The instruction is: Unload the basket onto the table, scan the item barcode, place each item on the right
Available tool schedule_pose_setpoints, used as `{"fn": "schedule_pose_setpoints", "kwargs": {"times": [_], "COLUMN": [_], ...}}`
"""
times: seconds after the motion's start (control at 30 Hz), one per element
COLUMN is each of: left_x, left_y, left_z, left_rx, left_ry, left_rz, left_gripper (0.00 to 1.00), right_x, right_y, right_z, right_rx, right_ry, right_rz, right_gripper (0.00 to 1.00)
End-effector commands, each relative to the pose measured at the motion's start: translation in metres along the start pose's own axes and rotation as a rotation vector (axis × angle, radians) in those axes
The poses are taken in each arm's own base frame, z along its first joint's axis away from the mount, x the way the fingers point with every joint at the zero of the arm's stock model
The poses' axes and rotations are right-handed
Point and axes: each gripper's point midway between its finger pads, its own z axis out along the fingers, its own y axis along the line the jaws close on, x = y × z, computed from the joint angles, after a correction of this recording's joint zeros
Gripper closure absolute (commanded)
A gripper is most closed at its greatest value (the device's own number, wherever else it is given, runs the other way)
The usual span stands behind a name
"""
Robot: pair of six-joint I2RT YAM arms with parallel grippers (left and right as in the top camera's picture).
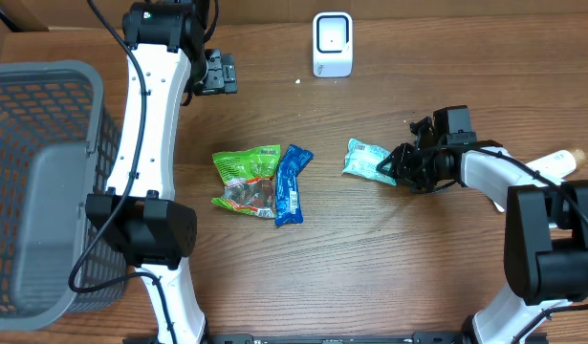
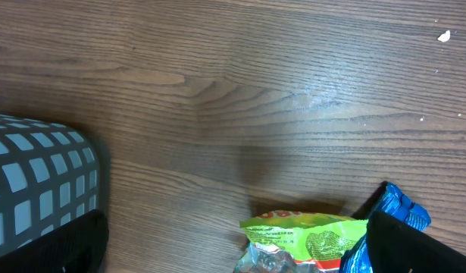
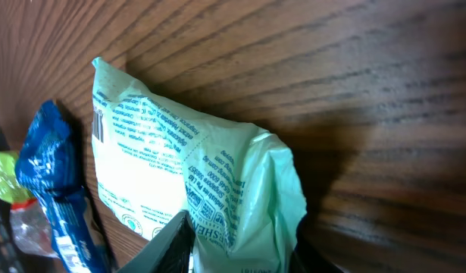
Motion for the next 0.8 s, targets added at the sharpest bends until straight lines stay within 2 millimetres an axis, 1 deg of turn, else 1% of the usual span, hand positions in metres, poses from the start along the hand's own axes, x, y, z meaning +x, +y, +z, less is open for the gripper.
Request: {"fn": "schedule_pose_setpoints", "kwargs": {"times": [0.0,0.03,0.13,0.2,0.27,0.47,0.63,0.67,0.7,0.77], "left_x": [-0.005,-0.005,-0.005,-0.005,-0.005,-0.005,-0.005,-0.005,-0.005,-0.005], "left_y": [0.000,-0.001,0.000,-0.001,0.000,0.000,0.000,0.000,0.000,0.000], "left_z": [-0.013,-0.013,-0.013,-0.013,-0.013,-0.013,-0.013,-0.013,-0.013,-0.013], "left_rx": [0.003,0.003,0.003,0.003,0.003,0.003,0.003,0.003,0.003,0.003], "left_ry": [-0.040,-0.040,-0.040,-0.040,-0.040,-0.040,-0.040,-0.040,-0.040,-0.040], "left_rz": [0.000,0.000,0.000,0.000,0.000,0.000,0.000,0.000,0.000,0.000], "left_gripper": [0.00,0.00,0.01,0.00,0.00,0.01,0.01,0.00,0.00,0.00], "right_x": [-0.002,-0.005,-0.013,-0.019,-0.020,-0.011,-0.005,-0.005,-0.005,-0.006], "right_y": [-0.018,-0.019,-0.020,-0.023,-0.022,-0.012,-0.009,-0.008,-0.007,-0.006], "right_z": [0.000,-0.002,-0.008,-0.010,-0.010,0.001,0.013,0.016,0.016,0.016], "right_rx": [0.038,0.032,0.009,0.008,0.003,-0.002,-0.005,-0.007,-0.008,-0.013], "right_ry": [-0.008,-0.015,-0.037,-0.056,-0.062,-0.033,-0.010,-0.008,-0.009,-0.013], "right_rz": [-0.061,-0.056,-0.059,-0.056,-0.062,-0.093,-0.112,-0.118,-0.122,-0.124], "right_gripper": [0.65,0.61,0.56,0.55,0.55,0.56,0.55,0.56,0.59,0.69]}}
